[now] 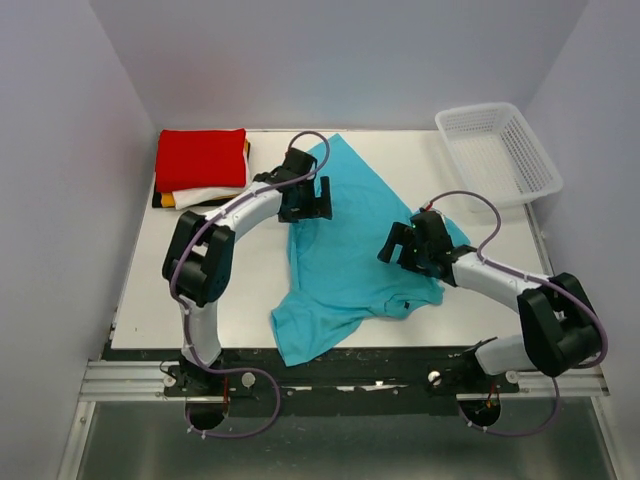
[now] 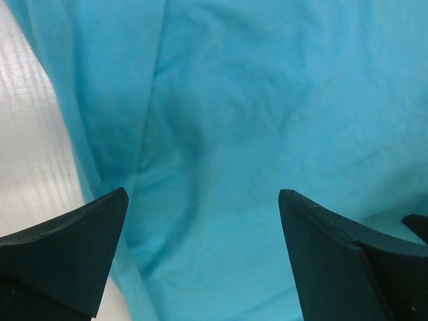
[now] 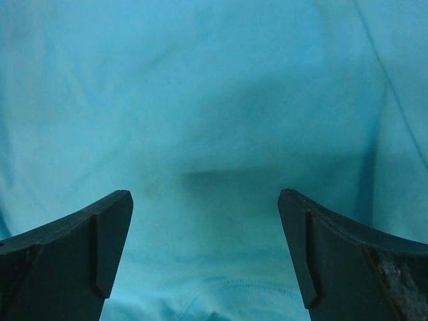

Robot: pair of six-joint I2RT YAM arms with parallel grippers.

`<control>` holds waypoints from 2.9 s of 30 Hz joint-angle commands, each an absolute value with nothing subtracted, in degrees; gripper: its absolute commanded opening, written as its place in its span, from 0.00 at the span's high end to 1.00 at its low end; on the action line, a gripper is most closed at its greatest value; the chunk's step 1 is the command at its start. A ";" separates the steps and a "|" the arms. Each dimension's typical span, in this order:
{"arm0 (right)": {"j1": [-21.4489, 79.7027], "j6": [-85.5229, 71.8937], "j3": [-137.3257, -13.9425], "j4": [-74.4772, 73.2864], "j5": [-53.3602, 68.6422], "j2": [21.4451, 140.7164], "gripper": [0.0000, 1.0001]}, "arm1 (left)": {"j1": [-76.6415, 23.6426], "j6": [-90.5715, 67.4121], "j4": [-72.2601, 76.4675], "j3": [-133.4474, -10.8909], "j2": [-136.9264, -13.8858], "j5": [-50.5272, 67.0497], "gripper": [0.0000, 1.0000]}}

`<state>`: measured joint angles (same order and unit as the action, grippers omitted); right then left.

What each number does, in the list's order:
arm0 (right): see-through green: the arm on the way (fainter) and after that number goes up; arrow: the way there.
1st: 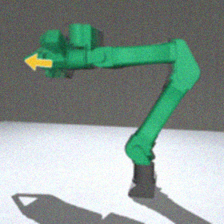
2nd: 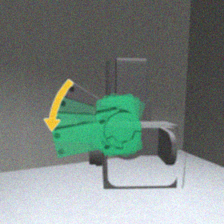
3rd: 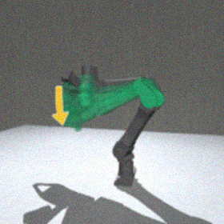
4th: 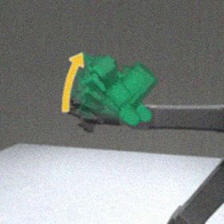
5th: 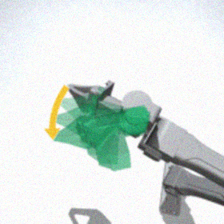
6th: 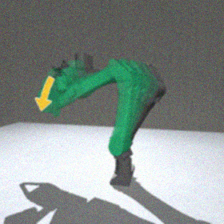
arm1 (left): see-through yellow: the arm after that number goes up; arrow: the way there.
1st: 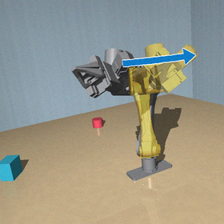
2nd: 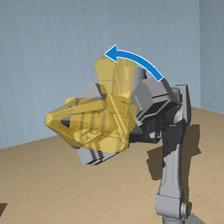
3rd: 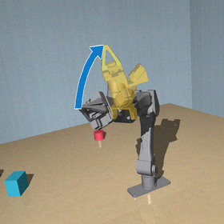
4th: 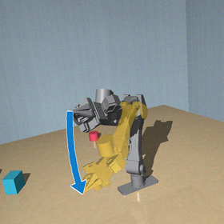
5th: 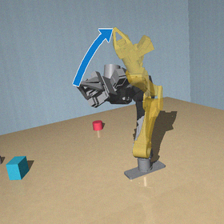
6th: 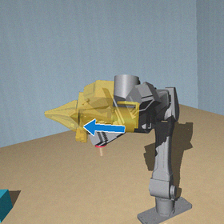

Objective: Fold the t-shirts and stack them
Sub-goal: Flatten out the tshirt

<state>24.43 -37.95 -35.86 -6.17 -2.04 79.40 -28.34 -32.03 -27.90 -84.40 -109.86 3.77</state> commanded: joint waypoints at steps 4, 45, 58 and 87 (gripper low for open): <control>24.14 -39.61 -38.85 -4.71 -12.24 85.93 0.00 | -24.36 -31.42 -25.65 -78.66 -112.21 13.44 0.01; 16.69 -19.39 -73.91 -10.54 0.36 102.28 0.00 | -30.20 -45.77 -17.14 -46.78 -72.16 9.13 0.01; 37.61 -27.28 -58.09 -3.38 -3.93 92.97 0.00 | -14.60 -43.21 -13.07 -57.82 -92.08 22.50 0.03; 37.57 -29.59 -45.97 -7.22 -18.94 81.74 0.00 | -15.80 -42.71 -11.50 -52.55 -95.07 20.97 0.67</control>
<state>37.54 -28.73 -46.52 -6.52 -16.25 82.32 -15.14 -43.05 -11.88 -53.01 -96.66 21.45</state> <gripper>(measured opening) 0.998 0.410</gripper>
